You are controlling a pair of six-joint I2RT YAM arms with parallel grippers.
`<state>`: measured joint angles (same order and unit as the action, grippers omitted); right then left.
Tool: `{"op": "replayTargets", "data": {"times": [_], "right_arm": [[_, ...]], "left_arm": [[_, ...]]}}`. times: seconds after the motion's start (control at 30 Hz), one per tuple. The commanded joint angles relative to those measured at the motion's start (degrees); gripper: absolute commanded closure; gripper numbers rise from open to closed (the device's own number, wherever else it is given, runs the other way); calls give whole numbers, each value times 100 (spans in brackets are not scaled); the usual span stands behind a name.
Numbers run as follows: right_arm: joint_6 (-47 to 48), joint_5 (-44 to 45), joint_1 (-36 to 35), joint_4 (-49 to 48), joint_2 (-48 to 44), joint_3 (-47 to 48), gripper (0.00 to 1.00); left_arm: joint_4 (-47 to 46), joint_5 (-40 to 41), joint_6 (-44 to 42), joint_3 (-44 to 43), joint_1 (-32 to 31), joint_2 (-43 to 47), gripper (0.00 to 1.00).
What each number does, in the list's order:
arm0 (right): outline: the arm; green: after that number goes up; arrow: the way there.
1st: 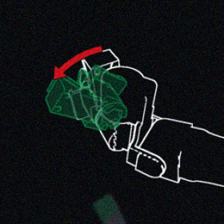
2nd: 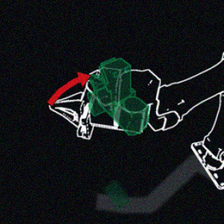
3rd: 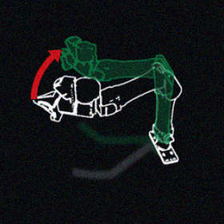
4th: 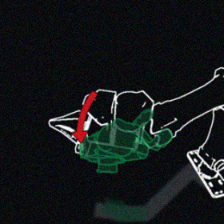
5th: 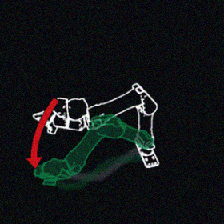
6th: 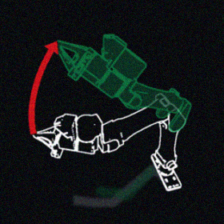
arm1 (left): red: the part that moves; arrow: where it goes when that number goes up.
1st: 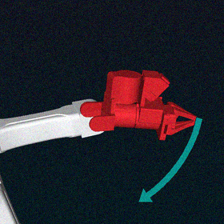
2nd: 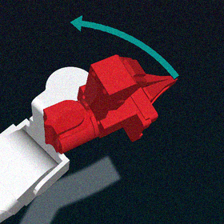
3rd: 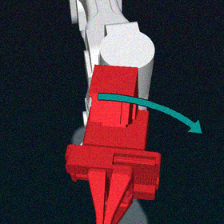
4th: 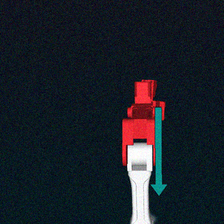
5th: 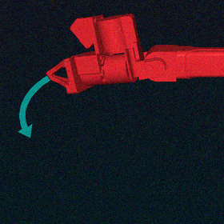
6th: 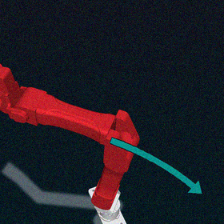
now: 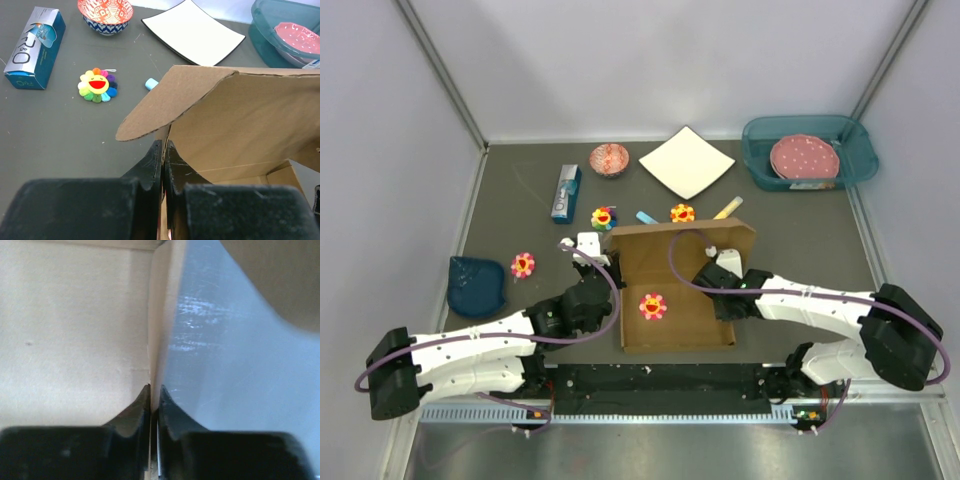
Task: Fold the paper box
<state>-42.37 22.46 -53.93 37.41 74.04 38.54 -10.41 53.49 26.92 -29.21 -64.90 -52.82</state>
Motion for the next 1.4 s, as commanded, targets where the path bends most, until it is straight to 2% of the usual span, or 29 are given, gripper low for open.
{"op": "replayTargets", "data": {"times": [0.0,0.23,0.33,0.37,0.47,0.53,0.6,0.7,0.73,0.8,0.93,1.03,1.2,1.37], "right_arm": [[-69,-180,-47,82,137,-119,100],[-166,-22,-47,-5,67,-163,100],[-201,-57,-38,-14,5,3,71],[-219,-49,-38,-23,-56,100,58],[-228,4,-21,-14,-135,284,51],[-149,74,14,-14,-136,355,52],[-96,83,23,-14,-83,417,55],[-61,136,14,-23,-4,408,77],[-70,171,32,-23,5,391,92],[-70,215,23,-49,23,329,99],[-87,329,32,-128,67,180,100],[-140,347,32,-216,75,74,100],[-175,347,23,-304,75,30,100],[-166,329,23,-348,32,22,100]], "left_arm": [[259,-155,68,109,-22,-123,100],[198,-120,103,100,-22,-203,100],[154,-94,112,82,-22,-238,100],[145,-94,112,82,-22,-247,100],[189,-67,156,56,-22,-247,100],[294,-58,191,38,-22,-212,97],[425,-85,217,3,-22,-115,84],[566,-181,218,12,-22,69,67],[628,-208,235,12,-22,122,62],[760,-339,340,21,-31,297,53],[1172,-760,428,21,-31,623,42],[1383,-1375,446,12,-22,957,37],[2033,-2078,788,144,-49,1624,31],[2640,-2449,1105,249,-49,2554,27]]}}
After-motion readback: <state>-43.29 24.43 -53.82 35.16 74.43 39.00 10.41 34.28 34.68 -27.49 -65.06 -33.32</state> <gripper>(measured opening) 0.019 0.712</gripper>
